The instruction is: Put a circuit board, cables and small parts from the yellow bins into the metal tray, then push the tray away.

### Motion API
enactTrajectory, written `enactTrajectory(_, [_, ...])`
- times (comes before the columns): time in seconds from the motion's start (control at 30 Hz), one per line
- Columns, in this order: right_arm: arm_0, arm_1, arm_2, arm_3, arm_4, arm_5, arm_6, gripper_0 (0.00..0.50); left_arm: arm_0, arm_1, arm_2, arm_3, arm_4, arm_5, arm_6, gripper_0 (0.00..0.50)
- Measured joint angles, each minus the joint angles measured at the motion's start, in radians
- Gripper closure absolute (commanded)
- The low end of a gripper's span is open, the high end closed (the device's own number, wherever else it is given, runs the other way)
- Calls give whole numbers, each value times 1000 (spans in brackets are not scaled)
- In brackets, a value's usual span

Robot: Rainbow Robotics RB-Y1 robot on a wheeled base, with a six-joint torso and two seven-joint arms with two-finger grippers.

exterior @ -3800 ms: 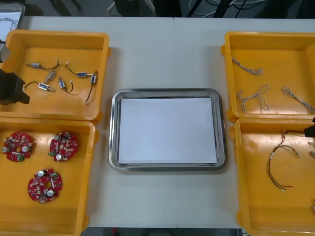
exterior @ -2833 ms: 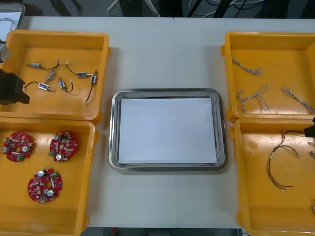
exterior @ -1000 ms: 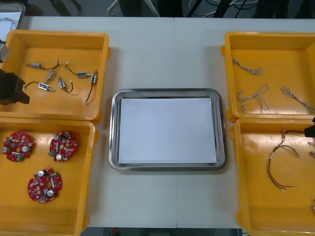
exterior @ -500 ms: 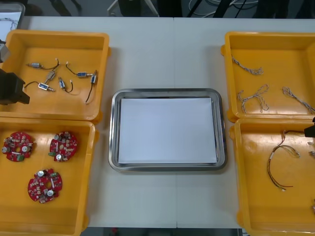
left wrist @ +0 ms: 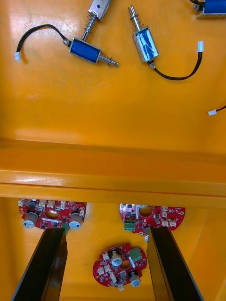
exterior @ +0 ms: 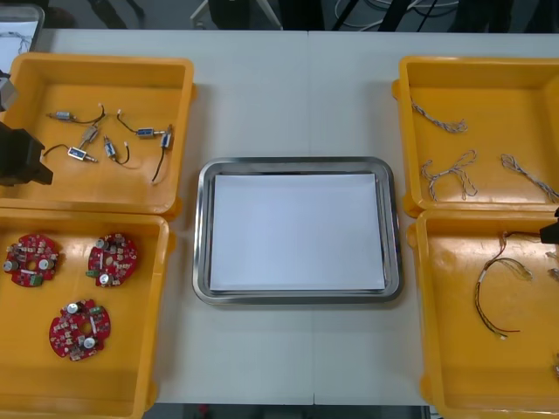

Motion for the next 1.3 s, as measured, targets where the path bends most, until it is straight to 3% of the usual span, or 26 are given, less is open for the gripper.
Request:
enactTrajectory(0.43, [1,2,0,-3,11,0,0,0,2,-1,-1,1,0,0,0,0])
enactTrajectory(0.73, [5,6,0,-6,13,0,0,0,63,-40,-1,8,2,1,0,0])
enactTrajectory(0.93, [29,6,0,-6,12,0,0,0,63,-33,-1,8,91,1,-14,0])
enactTrajectory(1.07, [54,6,-4,-6,8,0,2,0,66,7,-13,-10,146,0,-99,0])
enactTrajectory(1.3, [137,6,-59,-7,-56,-47,67,0,120,164,-81,-149,237,-35,-170,0])
